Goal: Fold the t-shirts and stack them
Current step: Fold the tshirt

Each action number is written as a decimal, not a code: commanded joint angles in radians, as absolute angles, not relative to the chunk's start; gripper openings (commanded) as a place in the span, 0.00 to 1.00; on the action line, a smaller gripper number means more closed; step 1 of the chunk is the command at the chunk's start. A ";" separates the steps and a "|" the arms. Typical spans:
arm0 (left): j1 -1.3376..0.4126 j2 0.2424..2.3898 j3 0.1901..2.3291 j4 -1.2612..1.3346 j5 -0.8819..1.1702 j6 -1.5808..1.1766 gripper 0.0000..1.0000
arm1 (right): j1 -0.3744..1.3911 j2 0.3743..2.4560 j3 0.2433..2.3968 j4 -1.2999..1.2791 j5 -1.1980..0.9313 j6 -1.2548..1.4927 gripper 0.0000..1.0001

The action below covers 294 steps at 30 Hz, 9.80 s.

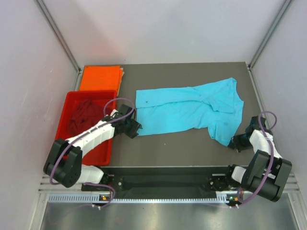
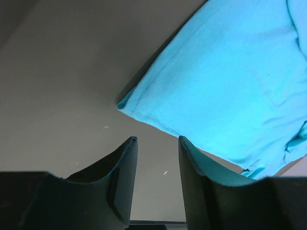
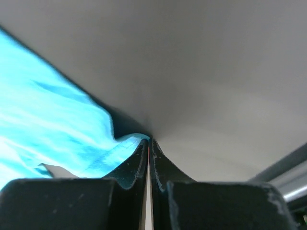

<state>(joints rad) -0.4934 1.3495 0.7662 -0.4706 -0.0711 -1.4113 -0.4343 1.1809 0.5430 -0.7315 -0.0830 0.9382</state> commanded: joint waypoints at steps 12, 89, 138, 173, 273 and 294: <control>-0.518 1.509 0.838 -0.483 -0.159 -1.595 0.45 | -0.442 1.103 0.518 -0.574 -0.161 0.870 0.00; -0.618 1.402 0.838 -0.739 -0.514 -1.718 0.00 | -0.442 0.809 0.677 -0.828 0.110 0.733 0.00; -0.390 1.908 1.410 -0.690 -0.454 -1.220 0.00 | -0.281 1.586 1.287 -0.499 0.049 0.568 0.00; -0.446 1.788 1.235 -0.501 -0.279 -0.842 0.38 | -0.232 1.815 1.517 -0.571 0.046 0.489 0.00; -0.495 1.658 1.249 -0.563 -0.155 -0.604 0.60 | -0.064 1.769 1.266 -0.361 -0.087 0.741 0.69; -0.494 1.617 1.220 -0.522 -0.100 -0.606 0.59 | -0.008 1.781 1.147 -0.276 -0.008 0.838 0.68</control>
